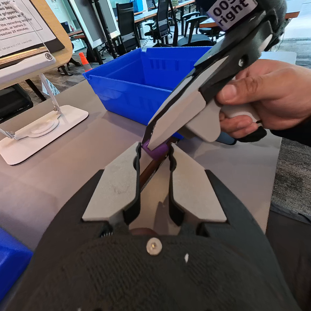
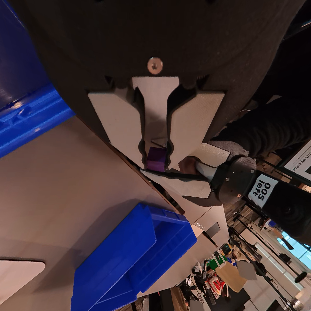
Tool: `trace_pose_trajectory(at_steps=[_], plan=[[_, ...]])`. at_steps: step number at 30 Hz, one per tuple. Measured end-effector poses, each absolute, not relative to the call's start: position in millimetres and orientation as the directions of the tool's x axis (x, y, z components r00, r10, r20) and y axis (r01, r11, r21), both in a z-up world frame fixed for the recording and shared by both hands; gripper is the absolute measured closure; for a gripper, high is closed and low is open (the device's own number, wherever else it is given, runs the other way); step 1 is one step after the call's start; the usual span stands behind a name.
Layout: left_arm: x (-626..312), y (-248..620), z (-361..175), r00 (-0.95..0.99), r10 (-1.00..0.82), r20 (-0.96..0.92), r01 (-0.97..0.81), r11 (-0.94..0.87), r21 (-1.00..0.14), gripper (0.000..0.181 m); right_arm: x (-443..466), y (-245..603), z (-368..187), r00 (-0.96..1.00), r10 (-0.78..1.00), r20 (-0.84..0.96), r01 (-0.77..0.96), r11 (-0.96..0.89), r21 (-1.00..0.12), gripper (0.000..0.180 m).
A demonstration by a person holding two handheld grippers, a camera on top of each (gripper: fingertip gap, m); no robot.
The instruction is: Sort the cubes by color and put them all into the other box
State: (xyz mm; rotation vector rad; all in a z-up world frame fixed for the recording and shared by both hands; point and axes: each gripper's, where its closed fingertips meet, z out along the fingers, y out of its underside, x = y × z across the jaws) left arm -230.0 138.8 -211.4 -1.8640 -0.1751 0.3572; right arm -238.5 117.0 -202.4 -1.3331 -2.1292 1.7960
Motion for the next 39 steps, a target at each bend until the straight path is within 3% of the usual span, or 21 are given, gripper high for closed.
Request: trace_pose_trajectory(at_steps=[14,20,26,31,34,39], plan=[[-232,132,-220,0.941,0.302,-0.151,-0.044,-0.333,-0.942,0.151,-243,116,-205,-0.613,0.691,-0.384,0.529,-0.003,-0.849,0.159],[-236,125,-243,0.946,0.304,-0.110,0.031,-0.422,-0.906,0.151,-246,127,-198,-0.594,0.728,-0.343,0.494,-0.008,-0.870,0.155],[-265,89,-241,0.881,0.440,-0.172,0.068,-0.479,-0.875,0.151,-247,136,-196,-0.574,0.748,-0.333,0.484,-0.018,-0.875,0.154],[-315,15,-186,0.733,0.616,-0.286,0.013,-0.434,-0.901,0.151,-249,150,-183,-0.556,0.760,-0.336,0.444,-0.070,-0.893,0.154],[-356,-33,-178,0.638,0.716,-0.283,0.122,-0.457,-0.881,0.151,-251,153,-181,-0.551,0.759,-0.345,0.441,-0.086,-0.893,0.154],[-406,-84,-215,0.565,0.793,-0.229,0.374,-0.493,-0.786,0.151,-251,150,-182,-0.555,0.760,-0.338,0.443,-0.073,-0.894,0.154]])
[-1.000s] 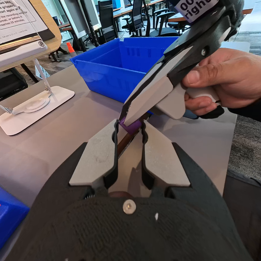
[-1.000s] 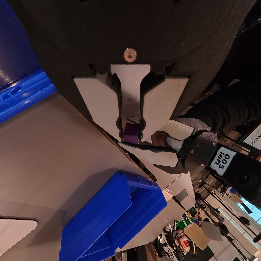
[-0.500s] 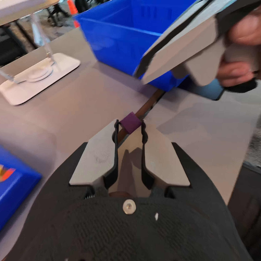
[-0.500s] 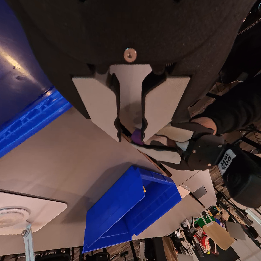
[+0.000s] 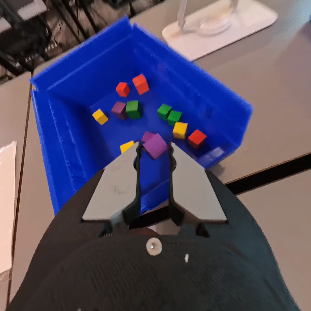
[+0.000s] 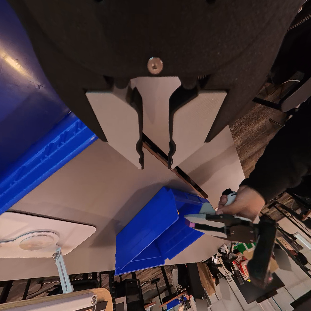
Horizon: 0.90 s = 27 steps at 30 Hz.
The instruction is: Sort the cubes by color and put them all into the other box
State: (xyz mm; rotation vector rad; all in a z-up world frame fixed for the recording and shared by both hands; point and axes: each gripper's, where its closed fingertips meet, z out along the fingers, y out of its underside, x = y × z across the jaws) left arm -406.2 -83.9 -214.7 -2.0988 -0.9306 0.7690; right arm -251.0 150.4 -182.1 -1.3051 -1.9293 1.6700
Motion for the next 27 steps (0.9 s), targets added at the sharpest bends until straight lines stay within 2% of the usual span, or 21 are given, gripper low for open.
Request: trace_pose_trajectory(at_steps=[5,11,16,27], plan=[[-414,-96,-250,0.572,0.799,-0.185,0.497,-0.517,-0.697,0.149,-252,150,-186,-0.555,0.763,-0.332,0.450,-0.060,-0.891,0.154],[-415,-93,-253,0.575,0.804,-0.152,0.489,-0.486,-0.724,0.133,-252,156,-187,-0.550,0.765,-0.336,0.451,-0.066,-0.890,0.154],[-412,-91,-256,0.580,0.791,-0.193,0.479,-0.523,-0.705,0.127,-253,161,-181,-0.555,0.749,-0.363,0.444,-0.102,-0.890,0.156],[-410,-108,-253,0.542,0.806,-0.239,0.461,-0.523,-0.717,0.138,-249,163,-182,-0.569,0.734,-0.372,0.457,-0.093,-0.884,0.158]])
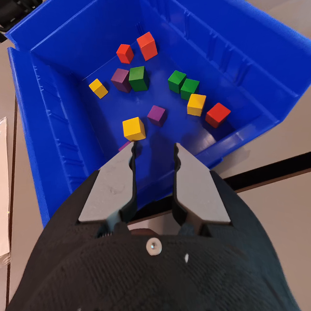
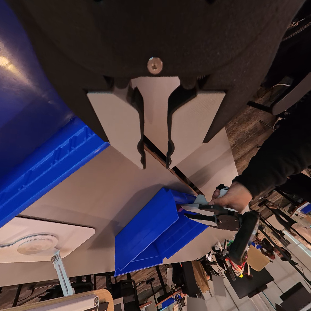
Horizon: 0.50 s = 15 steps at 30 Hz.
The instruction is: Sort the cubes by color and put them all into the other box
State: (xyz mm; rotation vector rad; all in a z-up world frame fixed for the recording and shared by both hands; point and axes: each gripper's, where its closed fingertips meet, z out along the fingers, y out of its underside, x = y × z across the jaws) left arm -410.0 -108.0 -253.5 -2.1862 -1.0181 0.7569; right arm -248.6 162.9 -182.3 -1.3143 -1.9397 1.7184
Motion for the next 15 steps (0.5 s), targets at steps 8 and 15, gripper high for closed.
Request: trace_pose_trajectory(at_steps=[8,15], plan=[[-409,-117,-249,0.523,0.817,-0.241,0.418,-0.493,-0.763,0.134,-247,160,-189,-0.596,0.701,-0.392,0.476,-0.085,-0.875,0.163],[-414,-128,-250,0.503,0.827,-0.250,0.422,-0.487,-0.765,0.125,-245,159,-187,-0.620,0.666,-0.415,0.475,-0.103,-0.874,0.163]])
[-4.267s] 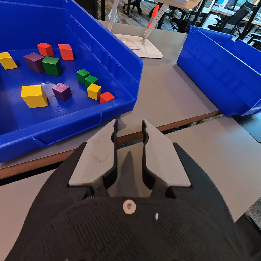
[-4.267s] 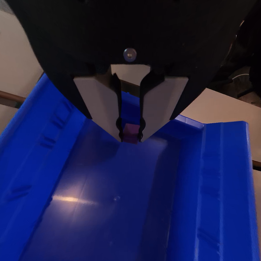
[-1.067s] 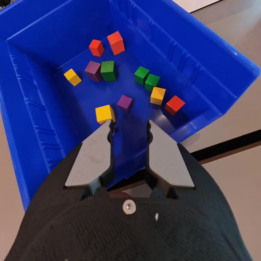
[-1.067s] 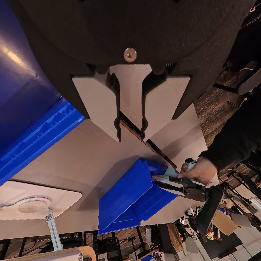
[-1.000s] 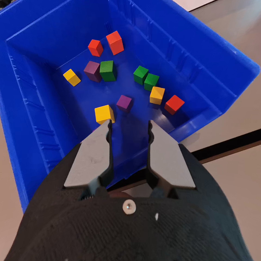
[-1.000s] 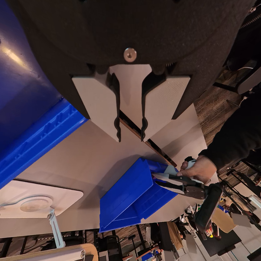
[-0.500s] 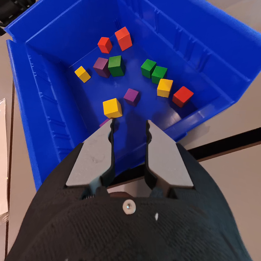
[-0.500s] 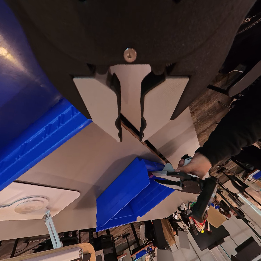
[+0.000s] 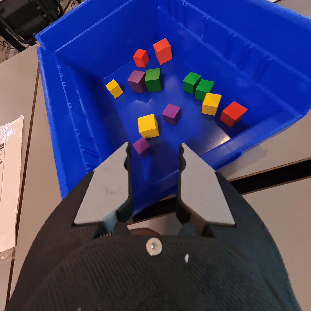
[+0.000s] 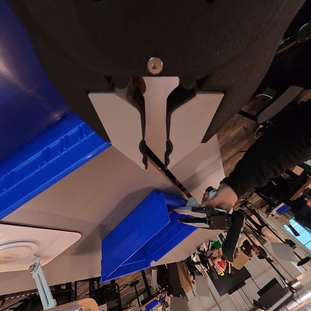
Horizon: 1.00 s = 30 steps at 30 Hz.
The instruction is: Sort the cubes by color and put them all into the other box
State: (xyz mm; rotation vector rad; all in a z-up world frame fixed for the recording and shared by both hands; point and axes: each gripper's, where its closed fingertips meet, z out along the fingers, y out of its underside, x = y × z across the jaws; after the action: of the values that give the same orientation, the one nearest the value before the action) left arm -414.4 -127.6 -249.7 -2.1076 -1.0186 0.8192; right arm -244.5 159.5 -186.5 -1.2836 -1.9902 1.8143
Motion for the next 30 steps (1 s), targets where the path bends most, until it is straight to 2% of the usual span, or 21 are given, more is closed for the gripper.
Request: trace_pose_trajectory(at_steps=[11,20,26,30], plan=[[-418,-133,-246,0.496,0.836,-0.234,0.398,-0.458,-0.795,0.117,-244,151,-189,-0.638,0.679,-0.362,0.450,-0.053,-0.891,0.147],[-426,-160,-244,0.468,0.848,-0.248,0.387,-0.449,-0.806,0.116,-248,165,-188,-0.601,0.726,-0.334,0.434,-0.056,-0.899,0.150],[-427,-186,-245,0.420,0.871,-0.254,0.391,-0.427,-0.815,0.118,-253,171,-188,-0.568,0.771,-0.287,0.411,-0.036,-0.911,0.137],[-405,-164,-231,0.453,0.866,-0.213,0.343,-0.390,-0.854,0.117,-254,167,-181,-0.540,0.809,-0.232,0.380,-0.011,-0.925,0.119]])
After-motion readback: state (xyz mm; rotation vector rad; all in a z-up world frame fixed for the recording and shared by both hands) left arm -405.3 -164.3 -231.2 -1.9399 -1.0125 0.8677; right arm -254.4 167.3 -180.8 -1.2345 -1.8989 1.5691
